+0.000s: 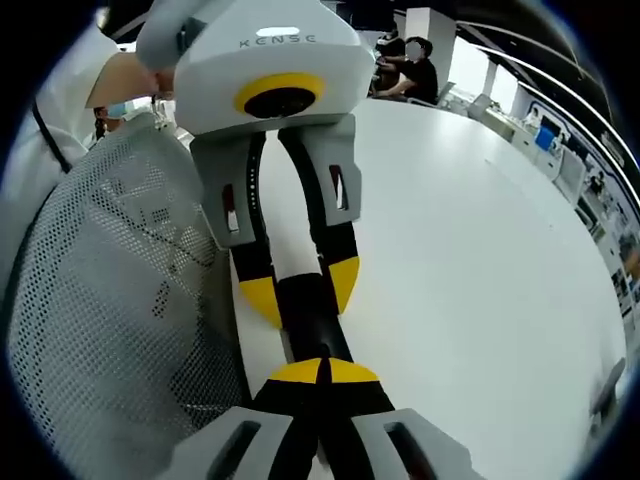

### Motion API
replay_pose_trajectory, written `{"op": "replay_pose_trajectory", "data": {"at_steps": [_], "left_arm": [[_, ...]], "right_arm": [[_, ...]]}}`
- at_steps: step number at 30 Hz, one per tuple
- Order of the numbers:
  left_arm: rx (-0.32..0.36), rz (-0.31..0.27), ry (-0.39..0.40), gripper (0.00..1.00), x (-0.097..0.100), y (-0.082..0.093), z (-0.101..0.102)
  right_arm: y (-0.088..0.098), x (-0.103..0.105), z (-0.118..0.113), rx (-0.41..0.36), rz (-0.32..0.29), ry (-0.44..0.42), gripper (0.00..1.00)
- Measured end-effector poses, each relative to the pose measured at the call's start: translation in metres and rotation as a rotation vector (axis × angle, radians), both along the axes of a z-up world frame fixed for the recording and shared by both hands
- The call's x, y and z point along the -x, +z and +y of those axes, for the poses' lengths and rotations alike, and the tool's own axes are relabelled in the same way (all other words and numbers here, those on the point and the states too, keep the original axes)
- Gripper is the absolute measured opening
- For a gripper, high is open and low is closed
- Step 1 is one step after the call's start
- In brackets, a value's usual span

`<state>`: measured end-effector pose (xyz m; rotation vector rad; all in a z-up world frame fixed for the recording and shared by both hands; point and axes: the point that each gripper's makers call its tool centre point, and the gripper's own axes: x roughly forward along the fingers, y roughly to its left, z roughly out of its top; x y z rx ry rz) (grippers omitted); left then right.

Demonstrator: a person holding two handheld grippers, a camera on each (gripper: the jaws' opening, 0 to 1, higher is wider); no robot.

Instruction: Press the specified remote control buttons in sequence, fully releasing each button before pressing the next.

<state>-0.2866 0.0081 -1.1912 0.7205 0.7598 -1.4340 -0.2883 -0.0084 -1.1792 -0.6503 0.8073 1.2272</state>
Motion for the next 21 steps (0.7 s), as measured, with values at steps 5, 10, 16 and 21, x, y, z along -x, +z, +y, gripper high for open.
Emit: {"op": "replay_pose_trajectory", "data": {"at_steps": [5, 10, 16, 21], "left_arm": [[0.001, -0.001, 0.002, 0.24, 0.0001, 0.0000, 0.0000], [-0.001, -0.002, -0.002, 0.24, 0.0002, -0.0002, 0.0001], [-0.004, -0.003, -0.002, 0.24, 0.0000, -0.0004, 0.0000], [-0.006, -0.004, -0.003, 0.24, 0.0000, -0.0005, 0.0000]], "right_arm": [[-0.0020, 0.0011, 0.0039, 0.041, -0.011, 0.024, 0.00], [-0.0018, -0.0004, 0.0019, 0.027, 0.011, -0.033, 0.00], [-0.0021, -0.0021, 0.0013, 0.038, -0.032, -0.061, 0.00], [-0.0025, -0.0023, 0.0010, 0.044, -0.055, -0.080, 0.00]]}}
